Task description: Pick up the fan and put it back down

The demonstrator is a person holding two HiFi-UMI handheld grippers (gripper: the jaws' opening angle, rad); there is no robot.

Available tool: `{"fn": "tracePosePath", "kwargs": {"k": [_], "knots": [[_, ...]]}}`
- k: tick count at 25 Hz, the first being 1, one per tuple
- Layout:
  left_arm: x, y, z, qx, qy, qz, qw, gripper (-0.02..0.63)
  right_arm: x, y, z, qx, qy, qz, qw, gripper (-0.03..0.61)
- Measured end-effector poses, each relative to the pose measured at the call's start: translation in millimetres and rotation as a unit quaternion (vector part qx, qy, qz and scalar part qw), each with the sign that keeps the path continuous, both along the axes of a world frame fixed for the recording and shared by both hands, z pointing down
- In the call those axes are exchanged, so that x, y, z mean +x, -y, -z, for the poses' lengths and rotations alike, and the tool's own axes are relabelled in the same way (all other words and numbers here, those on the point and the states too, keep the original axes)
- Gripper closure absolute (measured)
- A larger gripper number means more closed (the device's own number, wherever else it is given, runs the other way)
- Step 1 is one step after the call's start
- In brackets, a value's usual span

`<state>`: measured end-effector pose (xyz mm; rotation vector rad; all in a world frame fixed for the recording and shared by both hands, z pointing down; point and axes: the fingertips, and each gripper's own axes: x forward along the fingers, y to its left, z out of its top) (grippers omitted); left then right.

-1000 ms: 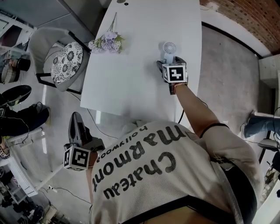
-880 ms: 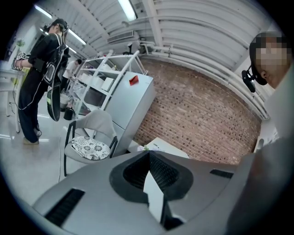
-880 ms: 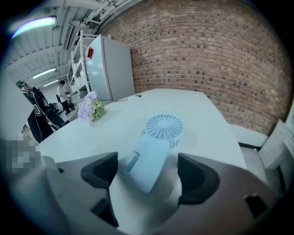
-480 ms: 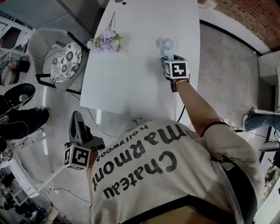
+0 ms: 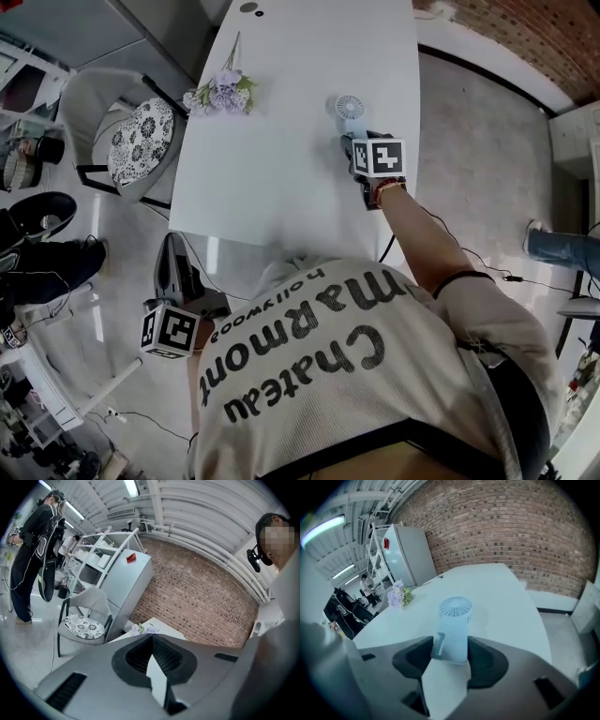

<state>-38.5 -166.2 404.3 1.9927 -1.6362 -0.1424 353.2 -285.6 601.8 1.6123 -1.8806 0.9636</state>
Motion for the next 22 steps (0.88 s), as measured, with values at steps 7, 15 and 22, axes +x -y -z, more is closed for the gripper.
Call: {"fn": "tracePosePath", "kwargs": {"k": [7,15,22], "knots": [[9,-2,3,0.020,-0.008,-0.012,0.9997,0.612,0,-23,7,-0.005,0.068,-0.032,0.997,0.351],[19,-1,6,0.030,-0.020,-0.039,0.9986,0.612,-14,-55,19,0.001,0.126,-0.055,0.990,0.353],[21,-1,-4,0.029,-0.037,-0.078,0.9958,0.612,-39,-82,29,0.008,0.162,-0.062,0.985,0.353]]}}
